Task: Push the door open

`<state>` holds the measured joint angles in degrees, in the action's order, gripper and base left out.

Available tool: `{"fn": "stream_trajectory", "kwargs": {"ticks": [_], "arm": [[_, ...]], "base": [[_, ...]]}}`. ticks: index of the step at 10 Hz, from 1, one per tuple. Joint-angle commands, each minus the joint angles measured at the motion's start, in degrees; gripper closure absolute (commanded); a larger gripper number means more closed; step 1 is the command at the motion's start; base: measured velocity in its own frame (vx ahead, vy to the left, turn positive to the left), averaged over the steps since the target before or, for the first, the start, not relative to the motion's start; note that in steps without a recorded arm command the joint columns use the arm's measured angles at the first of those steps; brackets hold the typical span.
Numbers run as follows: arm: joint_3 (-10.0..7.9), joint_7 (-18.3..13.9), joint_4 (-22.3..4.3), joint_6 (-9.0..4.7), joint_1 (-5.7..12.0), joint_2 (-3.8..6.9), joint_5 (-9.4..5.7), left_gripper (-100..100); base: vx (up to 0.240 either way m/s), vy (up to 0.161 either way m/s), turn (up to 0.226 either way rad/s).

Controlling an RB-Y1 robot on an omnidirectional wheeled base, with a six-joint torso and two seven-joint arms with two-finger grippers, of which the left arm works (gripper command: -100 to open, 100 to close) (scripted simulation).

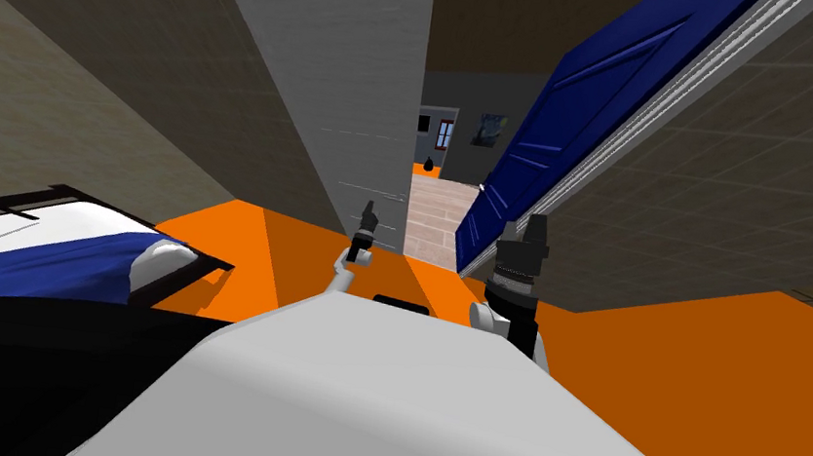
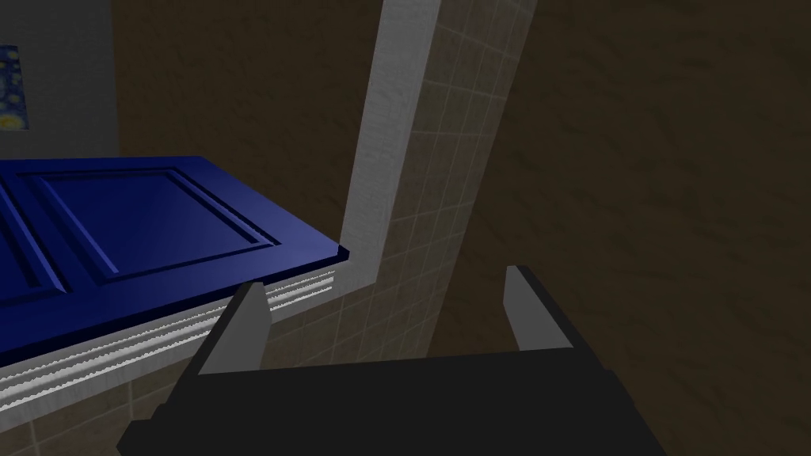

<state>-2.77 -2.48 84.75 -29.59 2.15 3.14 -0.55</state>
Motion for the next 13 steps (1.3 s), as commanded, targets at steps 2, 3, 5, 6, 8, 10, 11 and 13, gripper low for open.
{"fn": "stream_trajectory", "kwargs": {"ticks": [2,3,5,6,8,10,11,13], "arm": [[0.04,0.5,-4.3,0.27,3.24,-0.14,-0.31,-100],[0.04,0.5,-5.7,0.27,3.24,-0.14,-0.31,-100],[0.09,0.7,-8.3,0.52,5.18,-0.19,-0.53,-100],[0.09,0.7,-9.7,0.52,5.18,-0.19,-0.53,-100],[0.15,0.9,-12.8,0.77,7.1,-0.25,-0.75,-100],[0.2,1.2,-16.4,1.01,9.0,-0.32,-0.97,-100],[0.26,1.4,-18.5,1.24,10.81,-0.42,-1.18,-100],[0.31,1.6,-21.5,1.47,12.62,-0.52,-1.39,-100]], "base": [[0.046,0.038,-0.006],[0.047,0.042,-0.007],[0.025,0.027,0.0],[0.039,0.034,-0.007],[0.055,0.048,-0.007],[0.046,0.046,-0.004],[0.053,0.052,-0.004],[0.05,0.034,-0.005]]}}
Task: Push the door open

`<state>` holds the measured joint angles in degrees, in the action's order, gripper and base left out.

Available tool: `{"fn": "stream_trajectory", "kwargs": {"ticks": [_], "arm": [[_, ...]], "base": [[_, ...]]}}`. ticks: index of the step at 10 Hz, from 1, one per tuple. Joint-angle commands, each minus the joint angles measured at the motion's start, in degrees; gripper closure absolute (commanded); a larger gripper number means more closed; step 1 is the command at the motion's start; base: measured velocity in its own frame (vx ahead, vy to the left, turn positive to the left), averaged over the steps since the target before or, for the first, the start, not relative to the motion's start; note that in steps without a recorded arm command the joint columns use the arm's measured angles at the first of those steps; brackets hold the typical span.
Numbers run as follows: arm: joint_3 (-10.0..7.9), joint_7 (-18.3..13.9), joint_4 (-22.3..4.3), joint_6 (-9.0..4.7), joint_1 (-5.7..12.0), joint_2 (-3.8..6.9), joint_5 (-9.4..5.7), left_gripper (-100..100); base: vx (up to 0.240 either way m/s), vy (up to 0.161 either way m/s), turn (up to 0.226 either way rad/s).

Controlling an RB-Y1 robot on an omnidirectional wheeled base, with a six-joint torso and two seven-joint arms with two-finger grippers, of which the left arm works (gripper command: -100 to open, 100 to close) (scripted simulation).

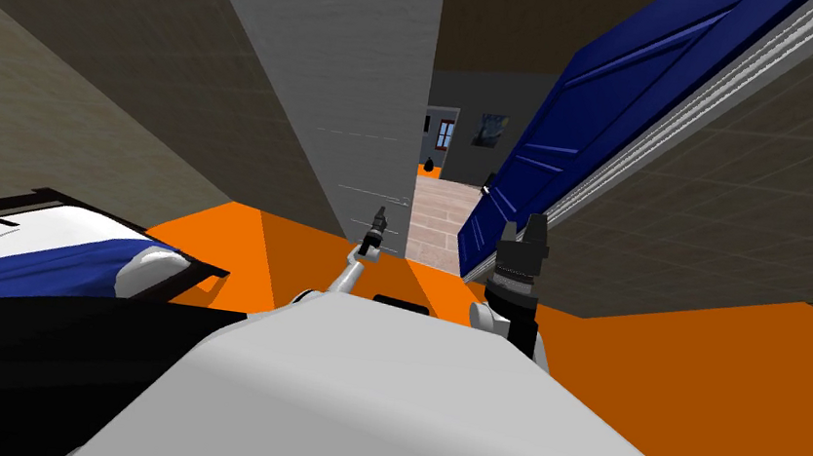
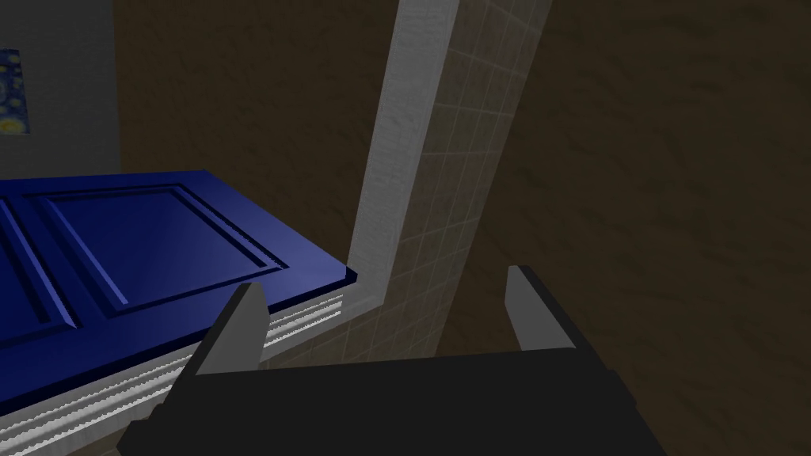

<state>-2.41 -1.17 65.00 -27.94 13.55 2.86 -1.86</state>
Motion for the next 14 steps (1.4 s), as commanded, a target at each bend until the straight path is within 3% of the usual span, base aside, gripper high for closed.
{"fn": "stream_trajectory", "kwargs": {"ticks": [1,2,3,4,5,6,7,10,11,14], "arm": [[-0.05,0.3,-2.9,-0.17,1.22,-0.24,-0.08,-100],[0.0,0.5,-4.8,0.05,2.91,-0.36,-0.28,-100],[0.0,0.5,-6.1,0.05,2.91,-0.36,-0.28,-100],[0.05,0.7,-8.1,0.26,4.55,-0.49,-0.47,-100],[0.05,0.7,-9.0,0.26,4.55,-0.49,-0.47,-100],[0.09,0.9,-11.4,0.46,6.15,-0.62,-0.65,-100],[0.09,0.9,-11.9,0.46,6.15,-0.62,-0.65,-100],[0.17,1.3,-16.7,0.82,8.97,-0.9,-0.97,-100],[0.17,1.3,-17.0,0.82,8.97,-0.9,-0.97,-100],[0.27,1.7,-23.0,1.26,12.41,-1.32,-1.37,-100]], "base": [[0.049,0.032,-0.004],[0.051,0.044,-0.002],[0.045,0.04,-0.009],[0.056,0.04,-0.003],[0.043,0.031,-0.005],[0.041,0.045,-0.001],[0.042,0.033,-0.007],[0.048,0.03,-0.003],[0.046,0.027,-0.004],[0.065,0.041,-0.006]]}}
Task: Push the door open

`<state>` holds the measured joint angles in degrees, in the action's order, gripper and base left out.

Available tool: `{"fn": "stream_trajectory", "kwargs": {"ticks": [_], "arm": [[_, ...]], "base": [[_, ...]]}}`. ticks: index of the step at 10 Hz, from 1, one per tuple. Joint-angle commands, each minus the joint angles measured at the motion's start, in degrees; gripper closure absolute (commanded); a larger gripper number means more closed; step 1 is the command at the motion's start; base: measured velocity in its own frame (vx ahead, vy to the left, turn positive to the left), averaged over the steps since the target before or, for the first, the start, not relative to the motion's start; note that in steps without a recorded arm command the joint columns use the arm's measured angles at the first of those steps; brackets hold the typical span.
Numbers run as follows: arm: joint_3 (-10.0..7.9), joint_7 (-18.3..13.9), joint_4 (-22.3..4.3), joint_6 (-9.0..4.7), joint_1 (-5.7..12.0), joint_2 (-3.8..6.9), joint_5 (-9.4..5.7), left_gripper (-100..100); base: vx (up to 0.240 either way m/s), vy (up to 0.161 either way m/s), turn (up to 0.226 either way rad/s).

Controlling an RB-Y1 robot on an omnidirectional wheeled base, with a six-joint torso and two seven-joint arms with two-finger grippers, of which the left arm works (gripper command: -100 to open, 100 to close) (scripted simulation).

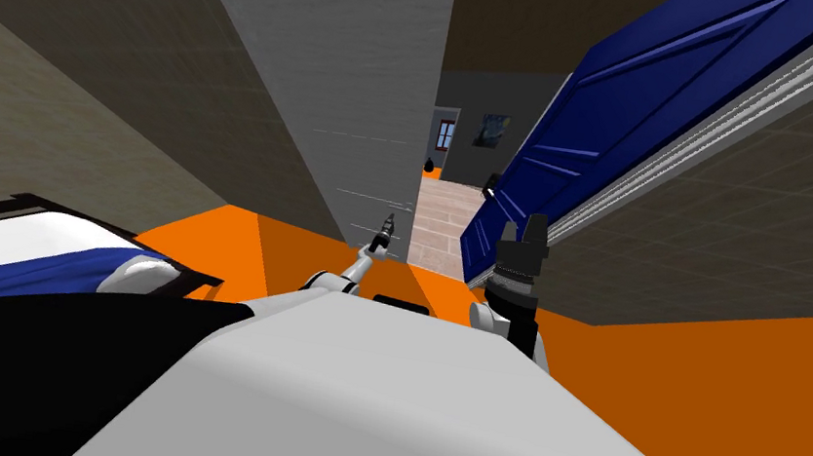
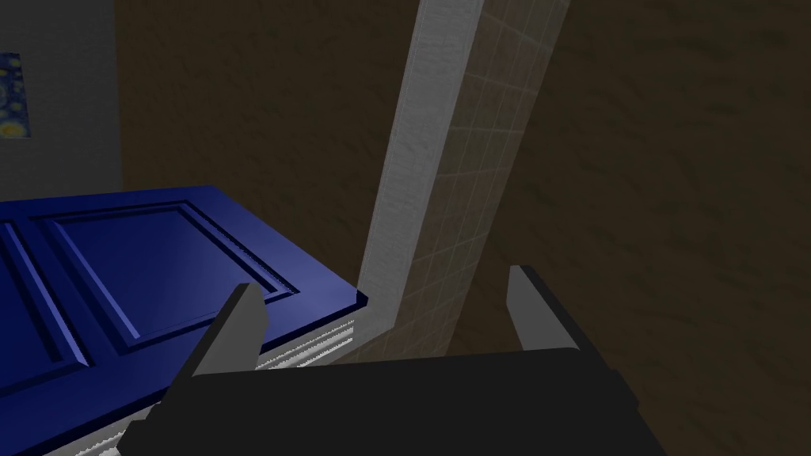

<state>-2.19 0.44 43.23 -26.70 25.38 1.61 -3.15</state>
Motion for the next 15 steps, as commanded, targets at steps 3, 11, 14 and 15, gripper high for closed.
{"fn": "stream_trajectory", "kwargs": {"ticks": [3,11,14,15], "arm": [[0.1,0.3,-4.3,0.23,2.14,-0.3,-0.25,-100],[-0.27,0.5,-6.5,0.24,3.31,1.06,-0.51,-100],[-0.56,0.6,-6.7,0.18,3.36,0.91,-0.61,-100],[-0.68,0.6,-6.8,0.16,3.39,0.52,-0.66,-100]], "base": [[0.055,0.031,-0.002],[0.095,0.002,-0.011],[0.201,-0.01,-0.022],[0.207,-0.02,-0.029]]}}
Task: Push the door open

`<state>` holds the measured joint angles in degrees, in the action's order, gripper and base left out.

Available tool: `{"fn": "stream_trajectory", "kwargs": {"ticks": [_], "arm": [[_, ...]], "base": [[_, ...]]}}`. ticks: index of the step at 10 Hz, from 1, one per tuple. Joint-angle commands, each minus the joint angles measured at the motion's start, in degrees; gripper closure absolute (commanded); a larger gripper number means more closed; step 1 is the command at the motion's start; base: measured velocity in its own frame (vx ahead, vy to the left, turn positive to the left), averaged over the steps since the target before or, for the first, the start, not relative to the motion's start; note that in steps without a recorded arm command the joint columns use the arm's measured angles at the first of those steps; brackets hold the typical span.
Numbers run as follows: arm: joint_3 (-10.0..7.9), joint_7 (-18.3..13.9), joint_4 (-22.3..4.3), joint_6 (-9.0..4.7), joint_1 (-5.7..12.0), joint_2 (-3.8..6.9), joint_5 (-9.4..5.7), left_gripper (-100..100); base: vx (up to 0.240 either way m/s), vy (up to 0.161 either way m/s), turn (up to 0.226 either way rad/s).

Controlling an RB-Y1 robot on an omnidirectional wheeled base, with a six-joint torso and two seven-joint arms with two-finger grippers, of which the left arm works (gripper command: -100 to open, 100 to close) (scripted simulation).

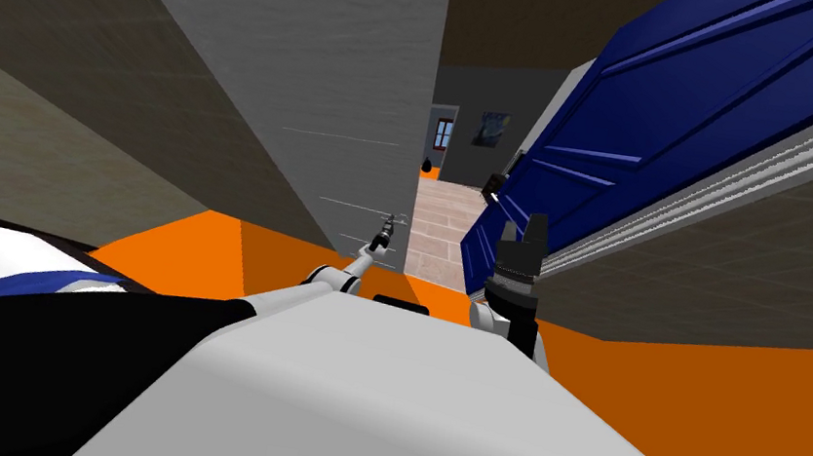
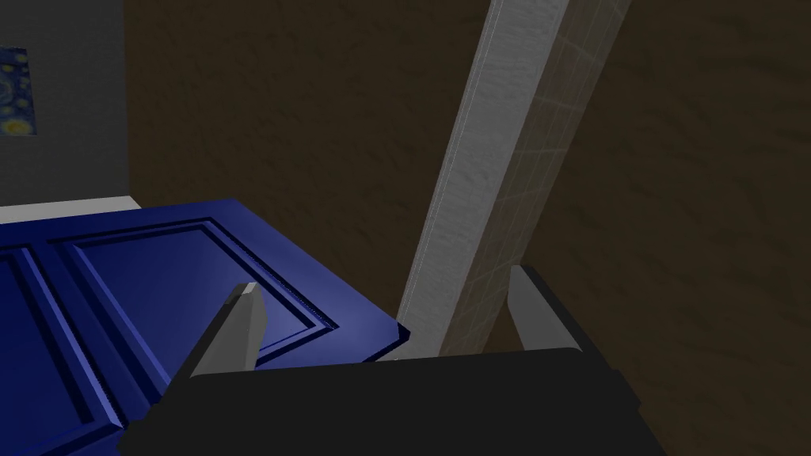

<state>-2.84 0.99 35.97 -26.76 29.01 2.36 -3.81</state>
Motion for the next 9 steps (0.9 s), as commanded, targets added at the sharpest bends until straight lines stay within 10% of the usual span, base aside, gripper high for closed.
{"fn": "stream_trajectory", "kwargs": {"ticks": [1,2,3,9], "arm": [[-0.12,0.0,0.5,0.2,-0.23,-0.69,-0.03,-100],[-0.03,0.0,0.4,0.09,-0.26,-0.38,-0.01,-100],[-0.03,0.0,0.4,0.09,-0.26,-0.38,-0.01,100],[-0.64,0.2,0.3,0.15,-0.37,0.11,-0.23,100]], "base": [[0.208,-0.023,-0.022],[0.087,-0.009,0.004],[-0.019,0.0,0.006],[0.006,-0.008,0.001]]}}
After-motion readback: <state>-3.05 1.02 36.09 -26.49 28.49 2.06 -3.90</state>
